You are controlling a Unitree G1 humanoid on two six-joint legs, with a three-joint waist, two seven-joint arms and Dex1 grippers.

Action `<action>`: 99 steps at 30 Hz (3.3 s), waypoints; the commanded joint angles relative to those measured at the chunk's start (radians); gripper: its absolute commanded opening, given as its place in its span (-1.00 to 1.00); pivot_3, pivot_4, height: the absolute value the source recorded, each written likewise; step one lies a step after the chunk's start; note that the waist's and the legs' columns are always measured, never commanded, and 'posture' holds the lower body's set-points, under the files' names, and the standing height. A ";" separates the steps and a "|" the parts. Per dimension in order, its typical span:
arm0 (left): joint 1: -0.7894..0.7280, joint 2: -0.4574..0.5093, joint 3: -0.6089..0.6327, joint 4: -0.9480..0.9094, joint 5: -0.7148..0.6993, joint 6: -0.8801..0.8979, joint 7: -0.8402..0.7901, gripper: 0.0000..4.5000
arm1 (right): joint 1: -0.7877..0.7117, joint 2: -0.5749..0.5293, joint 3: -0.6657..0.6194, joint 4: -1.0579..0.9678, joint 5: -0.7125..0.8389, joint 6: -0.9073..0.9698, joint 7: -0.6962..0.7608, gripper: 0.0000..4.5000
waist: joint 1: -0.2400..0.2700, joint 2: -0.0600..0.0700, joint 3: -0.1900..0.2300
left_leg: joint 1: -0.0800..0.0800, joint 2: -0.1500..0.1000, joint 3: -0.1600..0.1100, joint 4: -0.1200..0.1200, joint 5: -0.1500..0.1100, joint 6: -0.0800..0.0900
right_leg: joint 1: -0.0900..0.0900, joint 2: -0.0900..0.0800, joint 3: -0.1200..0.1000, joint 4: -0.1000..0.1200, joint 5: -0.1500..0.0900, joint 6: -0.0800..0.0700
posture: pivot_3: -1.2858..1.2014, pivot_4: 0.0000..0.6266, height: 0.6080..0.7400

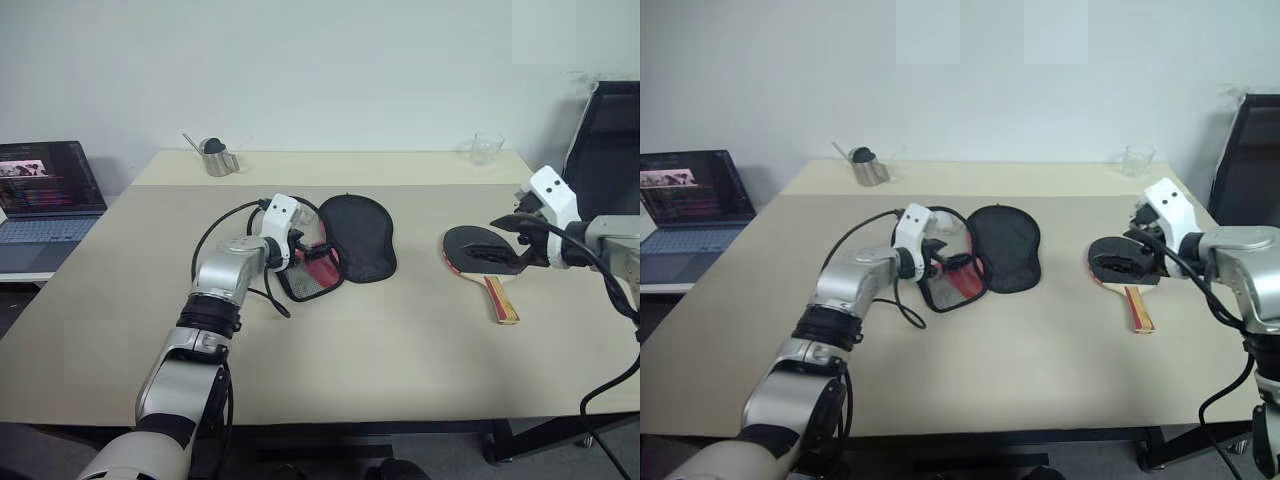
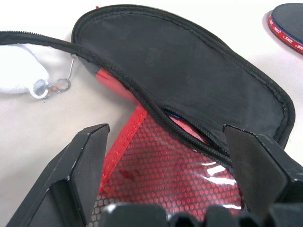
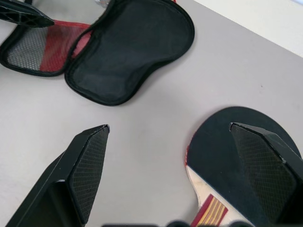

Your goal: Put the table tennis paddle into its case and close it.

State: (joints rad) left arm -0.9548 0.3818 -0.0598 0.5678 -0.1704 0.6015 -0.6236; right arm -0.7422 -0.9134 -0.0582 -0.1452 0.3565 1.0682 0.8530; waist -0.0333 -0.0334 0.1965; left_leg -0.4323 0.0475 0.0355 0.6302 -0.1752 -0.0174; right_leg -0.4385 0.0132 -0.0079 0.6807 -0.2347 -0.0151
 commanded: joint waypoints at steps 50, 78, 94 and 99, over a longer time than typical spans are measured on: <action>-0.002 -0.062 0.149 0.022 -0.003 0.171 0.300 -0.99 | -0.015 -0.006 -0.006 -0.011 0.039 -0.028 -0.039 1.00 | 0.006 0.000 0.000 | 0.000 -0.001 -0.001 0.001 0.000 0.000 | 0.002 -0.002 -0.001 -0.001 0.000 0.000 | 0.03 -0.52 1.00; -0.066 -0.026 0.131 0.158 0.028 0.063 0.191 0.12 | 0.001 0.010 -0.011 -0.038 0.082 0.018 -0.091 1.00 | 0.004 0.000 0.000 | 0.000 -0.001 0.000 0.001 0.000 0.000 | 0.002 -0.001 -0.001 -0.002 0.000 0.000 | 0.03 -0.52 1.00; 0.139 0.416 -0.137 -0.013 0.206 -0.199 -0.366 0.74 | 0.020 0.099 -0.164 0.023 0.086 0.332 -0.336 1.00 | 0.003 0.000 0.000 | 0.000 0.000 0.001 -0.001 0.000 0.000 | 0.000 -0.004 -0.001 -0.001 0.000 -0.001 | 0.03 -0.52 1.00; 0.192 0.451 -0.023 -0.212 0.020 -0.192 -0.551 0.74 | 0.020 0.164 -0.239 0.068 0.045 0.385 -0.452 1.00 | 0.009 -0.001 0.000 | -0.002 0.000 0.000 -0.001 0.000 0.000 | -0.001 -0.006 -0.001 -0.002 0.000 -0.001 | 0.03 -0.52 1.00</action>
State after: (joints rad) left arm -0.7504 0.8248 -0.1345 0.4721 -0.0709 0.4243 -1.1097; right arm -0.7083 -0.7611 -0.2467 -0.0827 0.4245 1.4395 0.4472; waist -0.0245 -0.0340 0.1963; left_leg -0.4344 0.0479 0.0356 0.6299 -0.1753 -0.0174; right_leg -0.4390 0.0073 -0.0097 0.6788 -0.2350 -0.0157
